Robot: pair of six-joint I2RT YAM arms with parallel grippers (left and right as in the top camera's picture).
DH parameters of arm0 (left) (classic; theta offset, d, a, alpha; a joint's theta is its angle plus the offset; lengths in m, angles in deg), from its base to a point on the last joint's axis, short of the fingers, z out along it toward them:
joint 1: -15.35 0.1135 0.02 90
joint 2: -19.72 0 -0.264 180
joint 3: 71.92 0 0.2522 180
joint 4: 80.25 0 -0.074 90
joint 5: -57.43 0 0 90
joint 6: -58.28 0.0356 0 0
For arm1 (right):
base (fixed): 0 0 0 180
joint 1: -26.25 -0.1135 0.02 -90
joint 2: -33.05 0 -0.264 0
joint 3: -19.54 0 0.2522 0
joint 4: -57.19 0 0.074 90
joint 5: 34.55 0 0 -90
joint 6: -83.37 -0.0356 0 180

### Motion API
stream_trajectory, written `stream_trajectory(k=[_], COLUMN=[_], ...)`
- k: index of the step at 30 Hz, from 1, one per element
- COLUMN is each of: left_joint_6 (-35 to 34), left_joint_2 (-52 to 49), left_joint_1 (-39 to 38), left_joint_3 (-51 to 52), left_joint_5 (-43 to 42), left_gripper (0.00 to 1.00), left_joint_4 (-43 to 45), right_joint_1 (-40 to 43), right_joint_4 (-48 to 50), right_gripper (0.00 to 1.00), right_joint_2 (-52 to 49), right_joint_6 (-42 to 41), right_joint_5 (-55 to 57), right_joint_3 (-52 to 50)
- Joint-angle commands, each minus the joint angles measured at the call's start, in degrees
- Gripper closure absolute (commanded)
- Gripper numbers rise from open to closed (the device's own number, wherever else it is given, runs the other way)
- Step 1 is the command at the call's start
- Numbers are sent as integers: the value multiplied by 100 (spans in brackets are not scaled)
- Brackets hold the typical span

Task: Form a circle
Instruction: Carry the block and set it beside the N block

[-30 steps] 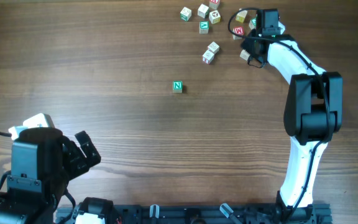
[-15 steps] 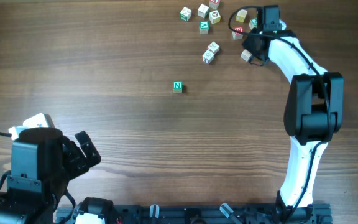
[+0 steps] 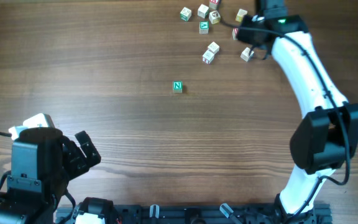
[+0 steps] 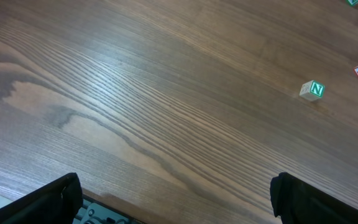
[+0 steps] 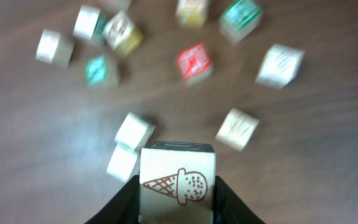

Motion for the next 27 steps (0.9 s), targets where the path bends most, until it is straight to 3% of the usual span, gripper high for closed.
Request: stream_trajectory(k=[1,8,17,27], left_joint_6=[-74,-74,-74,-74], left_joint_2=[9,9,9,9], left_joint_1=[33,33,33,33], left_joint_3=[31,31,31,31], left_joint_5=[92,92,92,92], left_gripper=[0,0,0,0], left_joint_4=[15,13,15,15], right_joint_1=[-435,-1008,-1154,-1541], right_joint_4=[-201,94,1823,2599], right_gripper=[77,77,77,75], right_joint_2=[-61,-63,-63,-63], right_joint_6=[190,160,-197,109], right_joint_5=[-72,120,-516,-833], right_joint_3=[4,-933,-2608,-2881])
